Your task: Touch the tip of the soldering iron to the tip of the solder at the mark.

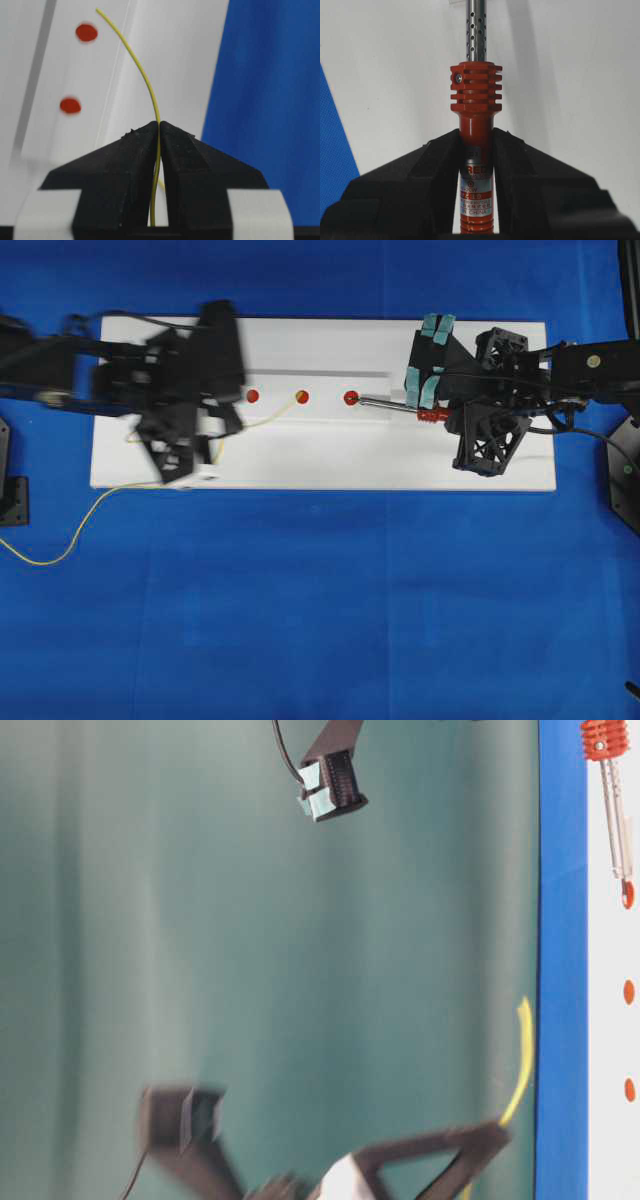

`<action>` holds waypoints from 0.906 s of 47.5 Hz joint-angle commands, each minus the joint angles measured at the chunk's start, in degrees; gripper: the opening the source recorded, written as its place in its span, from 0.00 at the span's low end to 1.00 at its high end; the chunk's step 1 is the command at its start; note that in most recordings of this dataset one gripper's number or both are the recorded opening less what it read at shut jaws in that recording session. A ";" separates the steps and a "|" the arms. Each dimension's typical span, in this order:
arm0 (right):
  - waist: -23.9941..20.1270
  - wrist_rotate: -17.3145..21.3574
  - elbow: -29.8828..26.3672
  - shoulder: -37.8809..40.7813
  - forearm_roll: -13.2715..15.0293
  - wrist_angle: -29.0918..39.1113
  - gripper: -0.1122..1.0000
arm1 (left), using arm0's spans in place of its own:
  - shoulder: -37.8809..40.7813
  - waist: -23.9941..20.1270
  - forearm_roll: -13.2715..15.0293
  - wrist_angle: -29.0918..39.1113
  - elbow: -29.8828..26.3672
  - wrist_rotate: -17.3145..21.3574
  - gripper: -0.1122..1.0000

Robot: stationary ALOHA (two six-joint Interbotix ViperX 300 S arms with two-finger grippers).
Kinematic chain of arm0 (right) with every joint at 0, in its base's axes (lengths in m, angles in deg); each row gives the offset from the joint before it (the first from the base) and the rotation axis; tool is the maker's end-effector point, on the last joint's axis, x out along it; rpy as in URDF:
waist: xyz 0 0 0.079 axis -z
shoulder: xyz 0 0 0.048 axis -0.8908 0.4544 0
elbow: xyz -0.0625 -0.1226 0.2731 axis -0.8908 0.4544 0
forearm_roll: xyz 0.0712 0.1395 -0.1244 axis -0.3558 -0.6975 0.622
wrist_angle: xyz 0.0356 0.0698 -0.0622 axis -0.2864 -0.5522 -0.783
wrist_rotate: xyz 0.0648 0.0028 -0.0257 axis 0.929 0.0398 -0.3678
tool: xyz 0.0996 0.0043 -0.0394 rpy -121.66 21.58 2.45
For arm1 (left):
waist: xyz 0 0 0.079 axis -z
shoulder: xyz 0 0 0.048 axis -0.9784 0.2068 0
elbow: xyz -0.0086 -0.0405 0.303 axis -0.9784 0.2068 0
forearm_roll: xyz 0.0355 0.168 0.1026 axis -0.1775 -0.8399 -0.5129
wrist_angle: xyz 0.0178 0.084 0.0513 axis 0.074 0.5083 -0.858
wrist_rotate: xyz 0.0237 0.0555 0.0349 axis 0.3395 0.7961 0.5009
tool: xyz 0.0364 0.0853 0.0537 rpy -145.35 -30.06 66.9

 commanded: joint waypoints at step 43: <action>-0.09 1.93 9.40 -23.12 0.26 -4.66 0.16 | -8.70 0.26 0.00 -5.10 6.86 -2.02 0.12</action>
